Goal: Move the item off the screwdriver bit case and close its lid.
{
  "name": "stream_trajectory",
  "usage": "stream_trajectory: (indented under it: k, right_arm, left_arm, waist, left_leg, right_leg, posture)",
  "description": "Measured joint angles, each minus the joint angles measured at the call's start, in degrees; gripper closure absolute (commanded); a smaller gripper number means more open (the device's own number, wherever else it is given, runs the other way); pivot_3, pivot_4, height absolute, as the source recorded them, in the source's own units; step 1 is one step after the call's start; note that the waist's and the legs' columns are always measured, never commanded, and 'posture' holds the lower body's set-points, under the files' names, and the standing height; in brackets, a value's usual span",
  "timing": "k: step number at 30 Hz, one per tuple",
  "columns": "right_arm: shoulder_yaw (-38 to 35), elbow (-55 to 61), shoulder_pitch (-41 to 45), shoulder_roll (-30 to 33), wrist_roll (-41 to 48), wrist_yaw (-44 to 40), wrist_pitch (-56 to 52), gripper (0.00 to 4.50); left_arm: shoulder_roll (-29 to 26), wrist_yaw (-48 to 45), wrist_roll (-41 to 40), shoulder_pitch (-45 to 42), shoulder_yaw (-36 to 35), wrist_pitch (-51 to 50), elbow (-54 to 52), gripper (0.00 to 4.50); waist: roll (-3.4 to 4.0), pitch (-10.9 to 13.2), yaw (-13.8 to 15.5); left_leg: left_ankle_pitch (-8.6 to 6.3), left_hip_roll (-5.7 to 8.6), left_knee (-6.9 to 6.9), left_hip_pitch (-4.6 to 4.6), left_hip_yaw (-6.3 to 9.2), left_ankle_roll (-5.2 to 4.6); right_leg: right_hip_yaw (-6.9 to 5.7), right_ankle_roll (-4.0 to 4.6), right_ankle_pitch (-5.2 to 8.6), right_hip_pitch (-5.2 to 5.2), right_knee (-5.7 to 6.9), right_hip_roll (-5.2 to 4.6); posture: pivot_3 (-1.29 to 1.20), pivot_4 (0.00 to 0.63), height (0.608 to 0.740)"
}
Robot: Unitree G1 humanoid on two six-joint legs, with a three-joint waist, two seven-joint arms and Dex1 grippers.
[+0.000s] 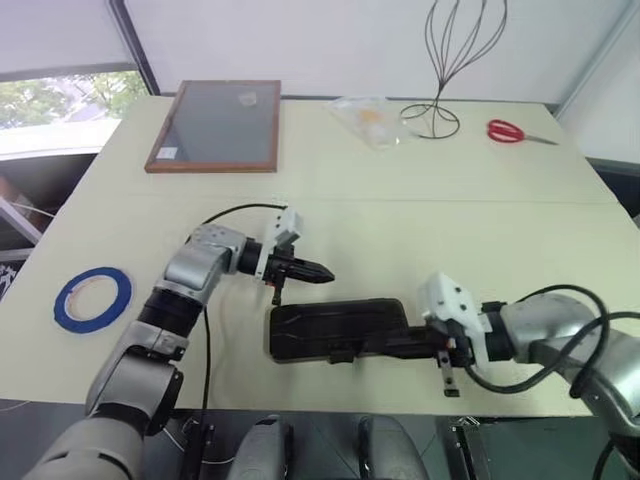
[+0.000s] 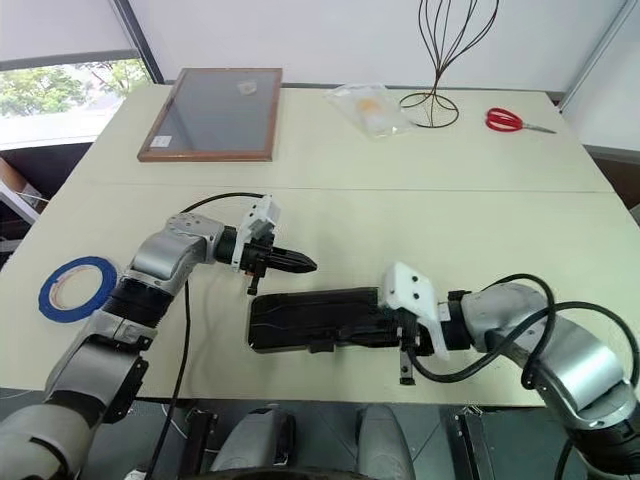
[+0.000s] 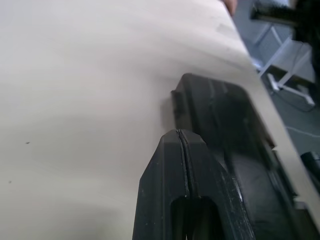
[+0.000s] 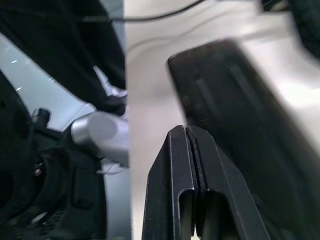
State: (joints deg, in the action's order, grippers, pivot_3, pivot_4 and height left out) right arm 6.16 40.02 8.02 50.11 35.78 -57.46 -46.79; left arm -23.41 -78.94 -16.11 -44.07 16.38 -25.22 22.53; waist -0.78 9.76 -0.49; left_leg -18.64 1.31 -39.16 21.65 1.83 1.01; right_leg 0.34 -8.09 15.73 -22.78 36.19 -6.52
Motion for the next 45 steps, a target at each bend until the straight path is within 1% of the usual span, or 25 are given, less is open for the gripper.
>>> stream_trajectory:
  k: [4, 10, 21, 35, 45]
  right_arm:
    - [6.53, -1.03, -1.35, -1.01, -3.77, 1.3, 1.43, 4.46]
    - [11.06, -2.65, -1.89, -3.11, -7.73, 3.48, 3.13, 4.46]
    - [13.63, -3.81, -0.86, -7.46, -13.25, 9.3, 4.0, 4.46]
    - [16.35, -4.29, -1.16, -8.5, -18.72, 12.08, 6.55, 4.46]
    - [19.0, -4.32, -2.35, -8.58, -24.33, 13.43, 10.98, 4.46]
  left_arm:
    - [1.79, 0.3, 1.79, -0.09, 1.06, 1.59, 1.93, 4.5]
    - [3.02, 0.21, 3.26, -0.24, 1.63, 2.84, 2.89, 4.5]
    - [4.97, 0.16, 4.69, -0.23, 2.75, 4.55, 5.65, 4.5]
    - [4.98, -0.71, 6.4, 0.01, 3.62, 6.26, 6.5, 4.5]
    - [4.88, -0.73, 8.25, 0.94, 3.79, 8.02, 6.61, 4.5]
  waist:
    - [-0.02, 0.01, -0.07]
    - [-0.02, 0.01, -0.18]
    - [-0.02, 0.01, -0.15]
    - [-0.02, 0.01, -0.18]
    - [-0.01, 0.01, -0.2]
  left_leg:
    - [0.0, 0.0, -0.01, 0.07, 0.0, 0.0]
    - [0.0, -0.01, -0.02, 0.06, 0.0, 0.01]
    - [0.01, 0.0, -0.03, 0.07, 0.0, 0.01]
    - [0.0, 0.0, -0.03, 0.06, 0.0, 0.01]
    - [0.0, -0.01, -0.03, -0.02, -0.01, 0.01]
  right_leg:
    - [0.0, 0.0, 0.0, -0.06, -0.01, 0.0]
    - [0.0, 0.0, 0.0, -0.09, 0.02, 0.02]
    - [0.0, 0.0, 0.0, -0.09, 0.03, 0.02]
    - [0.0, 0.0, 0.0, -0.08, 0.04, 0.02]
    - [-0.01, 0.0, 0.0, -0.02, 0.05, 0.03]
  posture:
    - [0.0, 0.15, 0.74]
    - [0.0, 0.15, 0.74]
    - [0.0, 0.15, 0.74]
    - [0.0, 0.15, 0.74]
    - [0.0, 0.15, 0.74]
